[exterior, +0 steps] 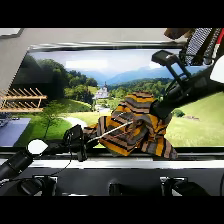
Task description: Fold the clothes and pants, and hang the long-sleeved shirts on hangers.
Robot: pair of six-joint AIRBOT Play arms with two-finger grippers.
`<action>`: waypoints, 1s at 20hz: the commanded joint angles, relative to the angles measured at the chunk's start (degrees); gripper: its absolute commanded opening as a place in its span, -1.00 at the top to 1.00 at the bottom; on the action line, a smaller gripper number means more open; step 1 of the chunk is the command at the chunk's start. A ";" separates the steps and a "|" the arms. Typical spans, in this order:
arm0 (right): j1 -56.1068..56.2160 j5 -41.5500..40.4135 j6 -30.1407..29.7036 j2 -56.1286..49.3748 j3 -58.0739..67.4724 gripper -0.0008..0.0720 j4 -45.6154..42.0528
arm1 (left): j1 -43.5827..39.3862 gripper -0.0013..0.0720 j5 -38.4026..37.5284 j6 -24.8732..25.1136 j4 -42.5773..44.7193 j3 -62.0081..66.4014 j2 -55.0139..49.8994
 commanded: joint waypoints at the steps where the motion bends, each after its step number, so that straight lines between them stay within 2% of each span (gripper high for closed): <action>1: -0.22 2.56 -4.74 -0.57 0.00 -0.76 4.44 | -0.02 0.89 0.00 -0.22 0.00 0.04 -0.02; 11: -0.22 1.46 -11.74 -4.55 -0.13 -0.70 6.43 | -0.02 0.89 0.02 -0.24 0.02 0.02 -0.02; 14: -0.22 0.87 -14.62 -4.66 -0.13 -0.61 1.25 | -0.02 0.89 0.00 -0.24 0.02 0.04 -0.02; 16: -0.22 -5.84 -17.14 -4.66 -0.13 -0.66 -0.87 | -0.02 0.89 0.00 -0.24 0.02 0.02 -0.02; 20: -0.24 -32.68 -22.62 -4.63 -0.11 -0.66 -1.66 | -0.02 0.89 -0.02 -0.24 0.02 0.02 -0.02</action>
